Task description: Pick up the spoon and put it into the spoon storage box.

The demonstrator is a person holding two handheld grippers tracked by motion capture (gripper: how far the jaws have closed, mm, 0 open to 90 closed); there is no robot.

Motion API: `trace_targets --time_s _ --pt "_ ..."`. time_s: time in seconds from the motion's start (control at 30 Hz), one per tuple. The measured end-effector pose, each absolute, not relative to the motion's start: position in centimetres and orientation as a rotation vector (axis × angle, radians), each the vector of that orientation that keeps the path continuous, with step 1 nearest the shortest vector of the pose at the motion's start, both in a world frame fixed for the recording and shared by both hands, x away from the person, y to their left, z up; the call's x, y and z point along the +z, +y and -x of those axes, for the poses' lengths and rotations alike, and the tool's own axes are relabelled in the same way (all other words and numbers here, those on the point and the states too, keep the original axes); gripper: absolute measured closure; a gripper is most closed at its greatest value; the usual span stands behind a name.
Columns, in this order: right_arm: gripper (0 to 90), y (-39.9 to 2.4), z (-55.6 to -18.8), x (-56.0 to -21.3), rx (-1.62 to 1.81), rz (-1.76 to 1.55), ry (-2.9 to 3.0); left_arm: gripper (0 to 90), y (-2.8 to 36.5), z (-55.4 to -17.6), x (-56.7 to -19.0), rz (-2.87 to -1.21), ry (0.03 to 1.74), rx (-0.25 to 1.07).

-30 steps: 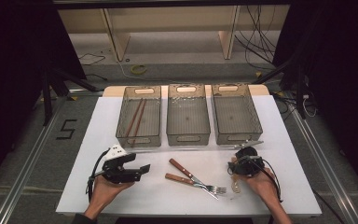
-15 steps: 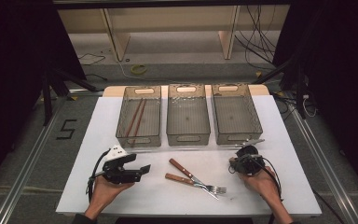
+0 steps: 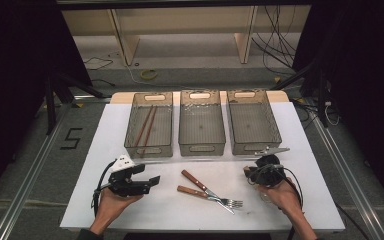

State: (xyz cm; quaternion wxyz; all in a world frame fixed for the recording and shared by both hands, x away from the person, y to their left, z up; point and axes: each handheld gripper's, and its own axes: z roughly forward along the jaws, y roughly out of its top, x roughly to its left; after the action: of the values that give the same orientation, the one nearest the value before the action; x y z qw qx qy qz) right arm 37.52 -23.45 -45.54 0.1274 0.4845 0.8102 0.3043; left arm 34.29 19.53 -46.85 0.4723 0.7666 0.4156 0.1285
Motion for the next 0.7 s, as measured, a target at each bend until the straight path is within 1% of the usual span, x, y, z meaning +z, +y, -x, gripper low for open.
trace_targets --time_s 0.37,0.7 --pt "74.8 -22.6 -38.0 -43.4 0.990 -1.335 2.332 22.7 19.7 -34.2 -46.7 -1.842 1.000 0.319" --pt "74.7 -21.4 -39.6 -41.7 1.058 -1.302 2.313 21.8 19.9 -34.0 -46.7 -1.822 0.982 0.322"
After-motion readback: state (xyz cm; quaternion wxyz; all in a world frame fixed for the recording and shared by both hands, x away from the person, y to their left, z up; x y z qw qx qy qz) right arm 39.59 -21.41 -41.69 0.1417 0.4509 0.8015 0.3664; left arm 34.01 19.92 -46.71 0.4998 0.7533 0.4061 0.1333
